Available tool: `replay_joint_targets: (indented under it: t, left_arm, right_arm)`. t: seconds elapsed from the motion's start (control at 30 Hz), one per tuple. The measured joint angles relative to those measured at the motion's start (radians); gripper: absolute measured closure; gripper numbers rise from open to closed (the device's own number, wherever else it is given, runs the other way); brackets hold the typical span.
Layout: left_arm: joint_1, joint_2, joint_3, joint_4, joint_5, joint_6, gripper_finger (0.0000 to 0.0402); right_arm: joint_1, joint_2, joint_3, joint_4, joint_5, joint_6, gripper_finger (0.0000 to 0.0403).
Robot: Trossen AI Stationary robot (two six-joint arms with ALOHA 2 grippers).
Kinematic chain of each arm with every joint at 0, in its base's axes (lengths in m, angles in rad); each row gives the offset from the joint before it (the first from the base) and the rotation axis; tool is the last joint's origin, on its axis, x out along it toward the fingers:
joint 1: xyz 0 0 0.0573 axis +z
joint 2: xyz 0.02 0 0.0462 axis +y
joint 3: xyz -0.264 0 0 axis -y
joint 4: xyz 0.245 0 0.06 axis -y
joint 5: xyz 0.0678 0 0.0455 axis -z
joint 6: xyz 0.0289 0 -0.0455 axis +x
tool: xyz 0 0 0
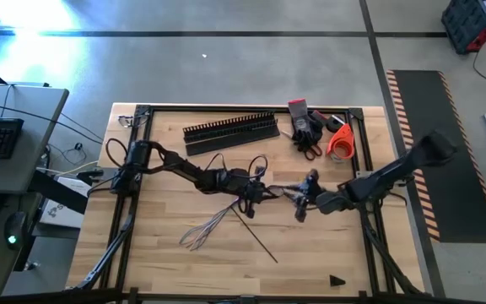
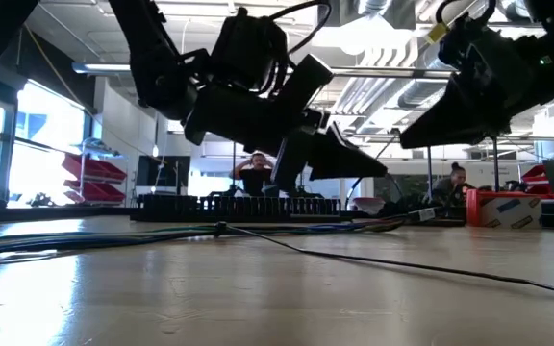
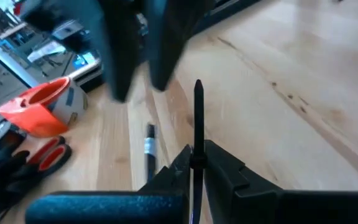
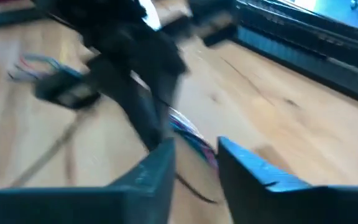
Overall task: Ziptie cables
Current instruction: Wrap the black zip tie around the colored cable bundle
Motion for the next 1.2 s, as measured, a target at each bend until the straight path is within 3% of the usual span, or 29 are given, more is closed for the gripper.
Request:
replay_joint_targets:
  t: [0.2, 0.4, 0.67, 0.9, 1.1, 1.2]
  left_arm:
    - [0.003, -0.035, 0.0, -0.048, 0.036, 0.016, 0.04]
    - [0.003, -0.038, 0.0, -0.049, 0.043, 0.009, 0.0401]
    - [0.003, -0.038, 0.0, -0.065, 0.044, -0.003, 0.0401]
    - [0.003, -0.048, 0.0, -0.115, 0.109, -0.027, 0.0401]
    - [0.003, -0.11, 0.0, -0.237, 0.106, -0.028, 0.0401]
    - [0.003, -0.149, 0.0, -0.281, 0.151, -0.028, 0.0401]
  right_arm:
    - [-0.1, -0.151, -0.007, -0.426, -0.083, -0.019, 0.02]
    - [-0.184, -0.063, -0.041, -0.279, -0.296, -0.219, 0.0182]
    - [-0.191, 0.119, -0.04, -0.171, -0.306, -0.332, 0.0239]
    - [-0.173, 0.129, -0.04, -0.154, -0.301, -0.328, 0.0384]
    - [-0.172, 0.044, -0.039, -0.331, -0.246, -0.301, 0.0397]
    - [-0.185, -0.017, -0.039, -0.428, -0.235, -0.323, 0.0398]
